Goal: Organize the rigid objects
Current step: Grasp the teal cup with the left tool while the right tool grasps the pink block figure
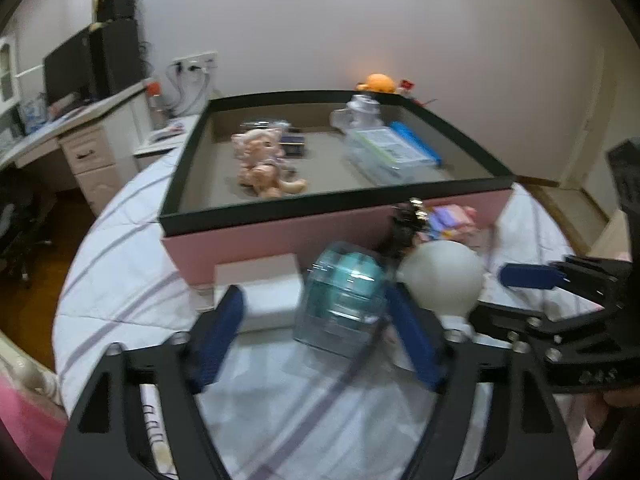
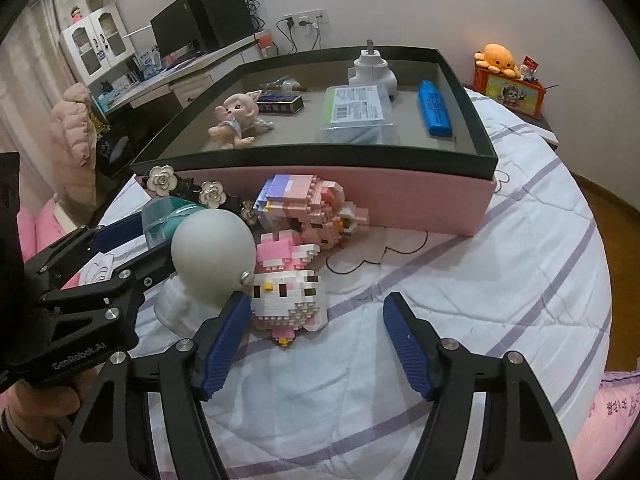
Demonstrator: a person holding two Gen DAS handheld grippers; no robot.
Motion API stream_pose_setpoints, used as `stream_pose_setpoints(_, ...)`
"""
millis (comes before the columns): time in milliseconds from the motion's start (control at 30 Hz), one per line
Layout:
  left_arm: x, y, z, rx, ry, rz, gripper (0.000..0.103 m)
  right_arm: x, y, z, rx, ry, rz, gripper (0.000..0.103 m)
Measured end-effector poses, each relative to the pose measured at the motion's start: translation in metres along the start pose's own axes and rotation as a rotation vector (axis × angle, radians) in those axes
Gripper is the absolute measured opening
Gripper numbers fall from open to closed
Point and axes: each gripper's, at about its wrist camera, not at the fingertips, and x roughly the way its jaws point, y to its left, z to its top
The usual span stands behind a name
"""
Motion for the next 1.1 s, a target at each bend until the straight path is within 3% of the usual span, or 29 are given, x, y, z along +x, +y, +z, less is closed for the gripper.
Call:
stream_pose_setpoints(100,0.004,0.005,0.004,-0.018,0.010,-0.014,0.085,0.001,0.003,0.002,-0.012,0.001,-0.008,0.069)
stream_pose_setpoints(167,0.002,0.002,0.003,-0.004,0.015,-0.031,0.074,0.000,0.006,0.000,-0.033,0.004,0.011,0.061)
stream_pose_setpoints(233,-0.003,-0.006,-0.001,0.032,0.009,-0.044,0.053,0.001,0.009,-0.003,-0.053,0.017,0.021,0.060)
stream_pose_setpoints(267,-0.004,-0.009,-0.003,0.043,0.008,-0.043,0.050,0.001,0.008,-0.004,-0.043,0.010,0.017,0.060)
stream_pose_setpoints(333,-0.005,-0.009,-0.004,0.043,0.001,-0.034,0.051,0.004,0.004,-0.004,-0.006,0.008,0.021,0.060)
stream_pose_setpoints(433,-0.002,-0.003,0.000,0.004,0.004,-0.008,0.068,0.006,0.008,-0.004,-0.027,-0.002,0.016,0.060)
stream_pose_setpoints(467,0.000,-0.001,0.002,-0.016,0.008,-0.016,0.068,0.007,0.009,-0.004,-0.037,0.002,0.013,0.060)
stream_pose_setpoints(533,0.000,-0.001,0.002,-0.023,0.009,-0.025,0.062,0.008,0.011,-0.004,-0.044,0.002,0.019,0.059)
stream_pose_setpoints(567,-0.001,-0.002,0.001,-0.019,0.008,-0.030,0.057,0.009,0.012,-0.004,-0.045,0.001,0.022,0.059)
stream_pose_setpoints(600,-0.003,-0.006,0.000,-0.013,0.007,-0.045,0.043,0.011,0.013,-0.005,-0.053,-0.003,0.019,0.059)
stream_pose_setpoints(633,-0.005,-0.009,-0.002,-0.007,0.006,-0.046,0.042,0.012,0.014,-0.005,-0.062,-0.008,0.011,0.059)
stream_pose_setpoints(700,-0.007,-0.009,-0.005,-0.012,-0.003,-0.031,0.042,0.012,0.014,-0.005,-0.063,-0.010,0.011,0.059)
stream_pose_setpoints(800,-0.004,-0.003,-0.004,-0.045,-0.017,-0.014,0.051,0.013,0.013,-0.004,-0.058,-0.025,0.009,0.059)
stream_pose_setpoints(867,-0.002,-0.003,-0.001,-0.042,-0.007,-0.019,0.048,0.015,0.013,-0.003,-0.054,-0.030,0.001,0.056)
stream_pose_setpoints(900,-0.002,-0.003,-0.001,-0.042,0.002,-0.039,0.041,0.015,0.014,-0.003,-0.055,-0.033,-0.007,0.050)
stream_pose_setpoints(967,-0.005,-0.004,-0.004,-0.047,0.008,-0.054,0.040,0.016,0.016,-0.003,-0.061,-0.030,-0.004,0.039)
stream_pose_setpoints(1100,-0.009,0.002,-0.011,-0.082,0.009,-0.085,0.039,0.010,0.015,-0.009,-0.028,-0.039,-0.001,0.039)
